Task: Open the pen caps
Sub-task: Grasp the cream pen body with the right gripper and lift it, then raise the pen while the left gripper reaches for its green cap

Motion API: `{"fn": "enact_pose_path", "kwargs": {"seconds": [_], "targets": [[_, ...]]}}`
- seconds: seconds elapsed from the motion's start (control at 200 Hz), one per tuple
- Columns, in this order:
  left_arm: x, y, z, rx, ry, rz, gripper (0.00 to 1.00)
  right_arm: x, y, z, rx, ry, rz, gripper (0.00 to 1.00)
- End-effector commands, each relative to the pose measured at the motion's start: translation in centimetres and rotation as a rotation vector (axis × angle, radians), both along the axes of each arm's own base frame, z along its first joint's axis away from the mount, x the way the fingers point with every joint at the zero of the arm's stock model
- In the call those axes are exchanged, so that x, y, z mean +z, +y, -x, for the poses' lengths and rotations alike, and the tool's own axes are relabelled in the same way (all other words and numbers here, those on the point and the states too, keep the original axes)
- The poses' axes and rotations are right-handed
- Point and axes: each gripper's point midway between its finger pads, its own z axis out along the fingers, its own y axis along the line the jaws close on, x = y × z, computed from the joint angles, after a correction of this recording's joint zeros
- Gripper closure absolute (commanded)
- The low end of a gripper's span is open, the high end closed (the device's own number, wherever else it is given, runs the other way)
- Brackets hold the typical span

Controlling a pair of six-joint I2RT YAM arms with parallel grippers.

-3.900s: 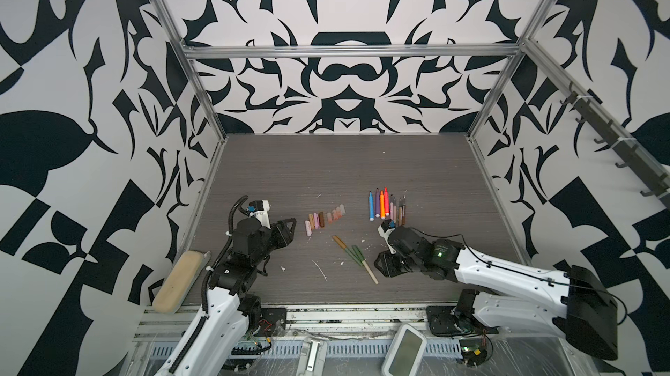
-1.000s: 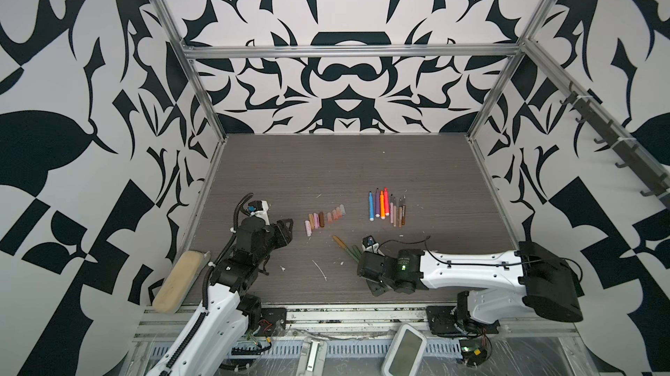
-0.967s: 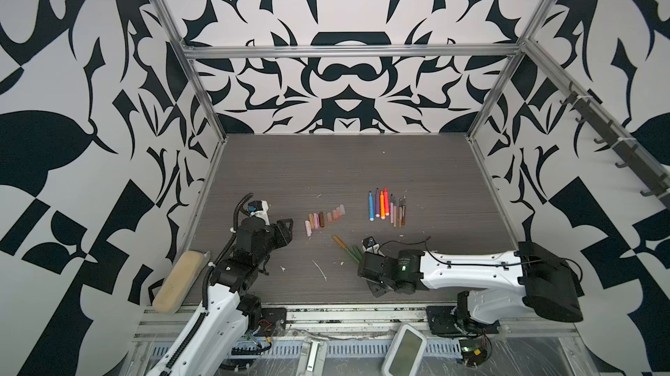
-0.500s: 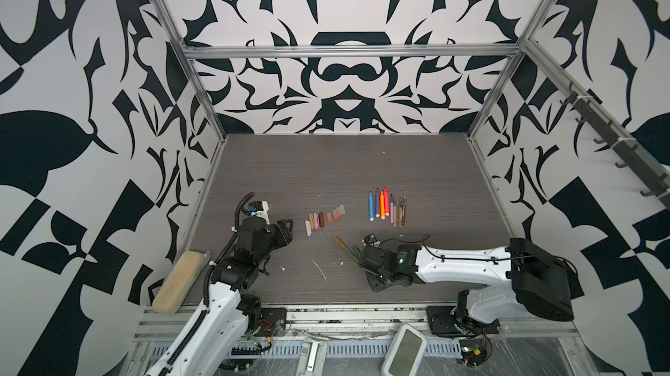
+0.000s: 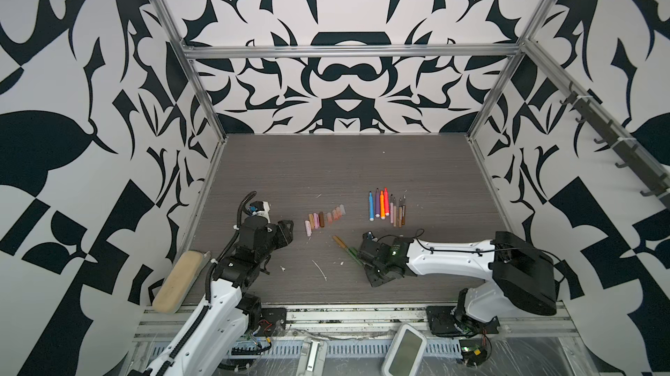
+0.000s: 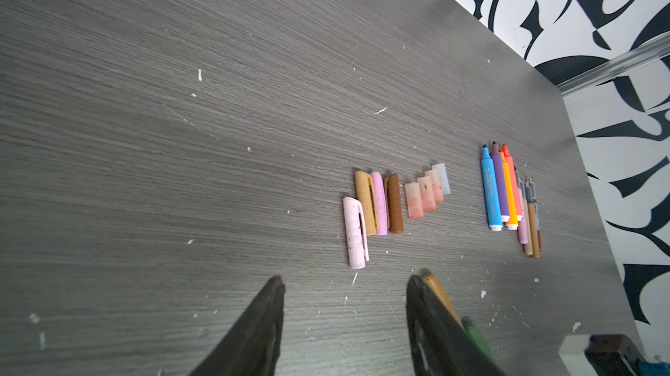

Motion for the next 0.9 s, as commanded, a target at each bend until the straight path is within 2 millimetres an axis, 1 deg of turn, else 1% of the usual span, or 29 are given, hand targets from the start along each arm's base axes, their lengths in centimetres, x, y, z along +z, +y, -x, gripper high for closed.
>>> {"fn": "enact_pose_path", "kwargs": {"seconds": [0.0, 0.075, 0.135, 0.195, 0.24, 0.295, 0.365, 0.47, 0.535, 0.625, 0.76, 0.83, 0.895], "targets": [[0.4, 0.7, -0.3, 0.05, -0.009, -0.009, 0.43, -1.0, -0.2, -0.2, 0.02, 0.009, 0.035, 0.85], [0.3, 1.1, -0.4, 0.076, 0.005, -0.012, 0.42, -0.6, -0.6, -0.8, -0.005, 0.01, 0.013, 0.94], [0.3, 1.3, -0.4, 0.087, 0.018, -0.02, 0.42, 0.2, -1.0, -1.3, -0.035, 0.011, -0.031, 0.97], [0.3, 1.0, -0.6, 0.083, 0.026, -0.012, 0.41, 1.1, -1.8, -1.9, -0.071, 0.006, -0.073, 0.98], [0.5, 0.6, -0.9, 0.074, 0.027, 0.001, 0.41, 2.1, -2.5, -2.4, -0.098, -0.004, -0.098, 0.98], [0.9, -0.3, -1.2, 0.046, 0.035, 0.038, 0.42, 3.4, -3.2, -3.1, -0.117, -0.026, -0.125, 0.98], [1.8, -1.6, -1.7, 0.011, 0.036, 0.083, 0.42, 5.4, -3.4, -3.5, -0.11, -0.052, -0.171, 0.98], [3.7, -4.6, -2.0, -0.053, 0.009, 0.124, 0.4, 8.0, -3.2, -4.1, -0.092, -0.091, -0.245, 0.98], [4.6, -7.2, -1.9, -0.107, 0.001, 0.164, 0.37, 9.3, -2.8, -4.3, -0.084, -0.109, -0.279, 0.99], [5.6, -10.7, -1.7, -0.187, 0.023, 0.247, 0.36, 10.5, -1.9, -4.5, -0.078, -0.112, -0.332, 1.0], [6.6, -15.0, -1.1, -0.298, 0.051, 0.342, 0.37, 11.3, -0.2, -4.8, -0.086, -0.103, -0.414, 1.0], [6.6, -16.5, -0.9, -0.346, 0.075, 0.365, 0.37, 11.3, 0.4, -5.0, -0.092, -0.099, -0.447, 1.0], [6.3, -17.5, -0.6, -0.378, 0.1, 0.384, 0.38, 11.3, 0.7, -5.1, -0.097, -0.096, -0.465, 1.0]]}}
